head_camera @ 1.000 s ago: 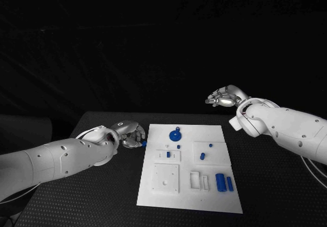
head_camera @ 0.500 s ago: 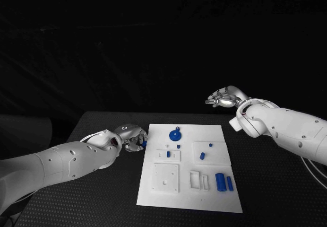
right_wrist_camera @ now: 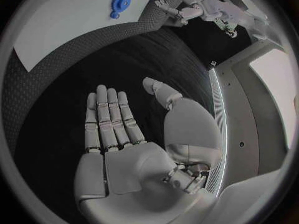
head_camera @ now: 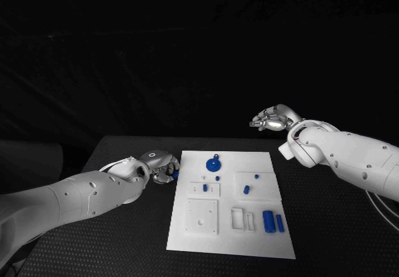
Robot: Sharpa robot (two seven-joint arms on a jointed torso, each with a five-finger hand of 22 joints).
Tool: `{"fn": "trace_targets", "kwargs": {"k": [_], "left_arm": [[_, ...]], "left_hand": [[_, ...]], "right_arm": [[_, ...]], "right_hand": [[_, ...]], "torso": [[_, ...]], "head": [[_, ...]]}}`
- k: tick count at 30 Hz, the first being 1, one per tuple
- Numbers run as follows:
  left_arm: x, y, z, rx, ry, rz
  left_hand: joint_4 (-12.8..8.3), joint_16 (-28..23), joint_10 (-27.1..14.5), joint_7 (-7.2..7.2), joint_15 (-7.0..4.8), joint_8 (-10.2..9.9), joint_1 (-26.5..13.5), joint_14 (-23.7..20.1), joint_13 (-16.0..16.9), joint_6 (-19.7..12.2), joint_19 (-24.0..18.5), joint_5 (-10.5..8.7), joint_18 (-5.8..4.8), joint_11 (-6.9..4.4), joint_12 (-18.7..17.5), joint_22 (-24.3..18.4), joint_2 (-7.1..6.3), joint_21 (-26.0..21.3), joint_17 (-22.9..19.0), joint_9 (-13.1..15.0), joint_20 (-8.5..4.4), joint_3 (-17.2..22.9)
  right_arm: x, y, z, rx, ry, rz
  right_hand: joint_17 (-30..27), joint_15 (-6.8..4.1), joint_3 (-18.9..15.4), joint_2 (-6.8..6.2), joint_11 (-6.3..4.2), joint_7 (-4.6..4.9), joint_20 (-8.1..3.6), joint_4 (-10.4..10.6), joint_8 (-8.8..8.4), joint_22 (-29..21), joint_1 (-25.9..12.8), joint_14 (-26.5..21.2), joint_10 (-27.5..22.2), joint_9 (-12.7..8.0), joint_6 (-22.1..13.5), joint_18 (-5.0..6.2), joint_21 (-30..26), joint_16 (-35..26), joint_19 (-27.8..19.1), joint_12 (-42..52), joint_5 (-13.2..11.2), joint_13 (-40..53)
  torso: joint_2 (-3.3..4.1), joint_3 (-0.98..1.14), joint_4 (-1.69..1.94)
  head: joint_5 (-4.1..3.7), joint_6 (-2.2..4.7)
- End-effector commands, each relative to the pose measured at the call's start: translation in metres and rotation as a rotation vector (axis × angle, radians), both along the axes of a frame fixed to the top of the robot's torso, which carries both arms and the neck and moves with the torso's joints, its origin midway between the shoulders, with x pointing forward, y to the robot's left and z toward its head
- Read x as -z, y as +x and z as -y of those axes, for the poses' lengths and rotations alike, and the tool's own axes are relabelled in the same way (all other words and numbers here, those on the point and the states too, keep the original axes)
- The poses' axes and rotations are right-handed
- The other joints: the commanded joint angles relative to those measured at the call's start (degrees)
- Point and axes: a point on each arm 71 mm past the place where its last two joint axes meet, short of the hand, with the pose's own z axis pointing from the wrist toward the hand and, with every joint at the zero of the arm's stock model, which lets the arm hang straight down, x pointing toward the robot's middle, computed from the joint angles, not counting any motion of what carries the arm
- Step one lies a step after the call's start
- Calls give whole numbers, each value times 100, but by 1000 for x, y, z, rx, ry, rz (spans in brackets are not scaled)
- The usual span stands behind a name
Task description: Assemble the parts on the task board
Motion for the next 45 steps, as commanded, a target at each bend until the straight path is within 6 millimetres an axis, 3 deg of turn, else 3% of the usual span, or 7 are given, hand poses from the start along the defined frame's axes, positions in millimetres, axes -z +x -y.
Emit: {"fn": "trace_targets", "kwargs": {"k": [1,31,39,45], "left_arm": [[2,2,0,-8,27,-14],[21,6,5,-43,81,-96],[22,8,4,-49,90,-105],[20,7,6,-38,78,-94]], "left_hand": [[44,37,66,65,-15,29,27,43,0,48,41,1,-6,5,-26,33,61,-24,20,-8,-135,-7],[119,46,102,33,-21,117,-55,21,12,217,40,-34,-28,-19,-56,96,195,-65,97,-77,-144,-90],[265,72,97,48,-21,99,-151,-11,39,179,11,-66,-42,-16,-59,114,419,-98,156,-143,-145,-120],[441,103,140,78,-24,166,-280,-35,70,299,-14,-66,-51,-31,-39,122,734,-111,208,-170,-149,-154]], "right_arm": [[0,0,-2,-19,1,-1],[0,-1,-4,-24,3,-3],[1,-1,-4,-25,3,-4],[1,-1,-4,-24,2,-5]], "right_hand": [[-7,13,-2,11,-5,12,36,18,20,85,-32,-25,47,-5,-36,-12,-37,-29,20,-29,33,-7],[-8,12,-8,15,-5,12,37,16,21,91,-36,-26,49,-7,-36,-11,-51,-29,24,-33,34,-6],[-9,12,-10,15,-5,12,37,18,22,92,-41,-26,50,-8,-36,-11,-54,-29,26,-34,34,-6],[-9,12,-12,18,-5,12,38,22,22,93,-45,-26,50,-8,-36,-11,-56,-29,27,-35,35,-6]], "torso": [[1,1,-2],[-9,8,2],[-4,9,-3],[-7,6,0]], "head": [[-2,-1],[-38,-39],[-49,-35],[-62,-49]]}}
